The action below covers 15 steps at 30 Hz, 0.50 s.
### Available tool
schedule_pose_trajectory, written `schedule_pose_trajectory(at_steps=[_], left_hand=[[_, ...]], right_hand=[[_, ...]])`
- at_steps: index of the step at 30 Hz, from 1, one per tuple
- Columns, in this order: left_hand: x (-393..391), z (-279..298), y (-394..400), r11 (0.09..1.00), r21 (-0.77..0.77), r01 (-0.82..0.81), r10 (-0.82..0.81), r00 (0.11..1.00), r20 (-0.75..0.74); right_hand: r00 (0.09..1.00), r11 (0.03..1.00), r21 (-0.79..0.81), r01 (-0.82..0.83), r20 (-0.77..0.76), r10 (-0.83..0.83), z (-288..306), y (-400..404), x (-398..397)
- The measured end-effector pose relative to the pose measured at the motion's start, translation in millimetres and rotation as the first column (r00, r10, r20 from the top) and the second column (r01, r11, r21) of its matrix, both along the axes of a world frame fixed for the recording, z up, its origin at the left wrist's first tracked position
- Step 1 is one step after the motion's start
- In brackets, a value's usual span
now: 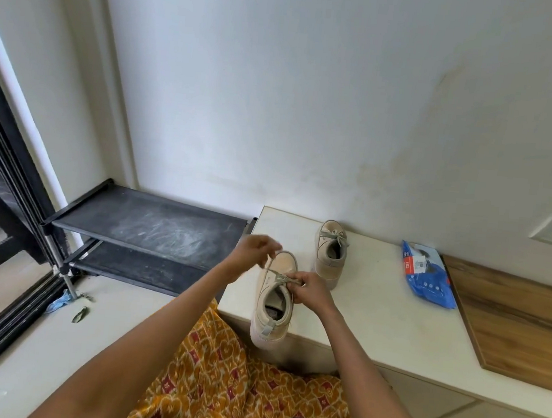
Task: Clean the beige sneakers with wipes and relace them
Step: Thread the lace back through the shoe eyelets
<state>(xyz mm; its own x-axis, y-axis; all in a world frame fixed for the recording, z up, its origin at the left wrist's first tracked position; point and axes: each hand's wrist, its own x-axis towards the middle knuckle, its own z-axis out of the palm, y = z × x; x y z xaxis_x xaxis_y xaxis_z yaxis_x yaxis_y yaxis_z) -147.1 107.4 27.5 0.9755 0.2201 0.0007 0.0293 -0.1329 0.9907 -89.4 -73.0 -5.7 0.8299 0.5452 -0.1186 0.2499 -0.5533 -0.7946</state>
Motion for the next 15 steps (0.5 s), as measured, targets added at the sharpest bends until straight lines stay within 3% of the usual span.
schedule_pose_trajectory(at_steps=[2, 4, 7, 11, 15], left_hand=[[-2, -10, 2, 0.9, 0.35, 0.259, -0.229, 0.965, -0.126], [-1, -16, -2, 0.809, 0.477, 0.344, -0.269, 0.938, -0.219], [3, -17, -10, 0.806, 0.526, 0.273, -0.184, 0.959, -0.217], [10, -9, -13, 0.854, 0.439, 0.279, -0.134, 0.934, -0.332], [22, -6, -16, 0.745, 0.561, 0.361, -0.122, 0.901, -0.417]], right_hand=[[1.0, 1.0, -0.01, -0.003, 0.003, 0.003, 1, 1, 0], [1.0, 1.0, -0.01, -0.009, 0.013, 0.009, 0, 1, 0], [0.999, 1.0, -0.01, -0.024, 0.036, 0.025, -1, 0, -1], [0.997, 0.997, -0.061, -0.038, 0.058, 0.042, -5, 1, 2], [0.993, 0.991, -0.128, -0.05, 0.101, 0.063, -8, 2, 2]])
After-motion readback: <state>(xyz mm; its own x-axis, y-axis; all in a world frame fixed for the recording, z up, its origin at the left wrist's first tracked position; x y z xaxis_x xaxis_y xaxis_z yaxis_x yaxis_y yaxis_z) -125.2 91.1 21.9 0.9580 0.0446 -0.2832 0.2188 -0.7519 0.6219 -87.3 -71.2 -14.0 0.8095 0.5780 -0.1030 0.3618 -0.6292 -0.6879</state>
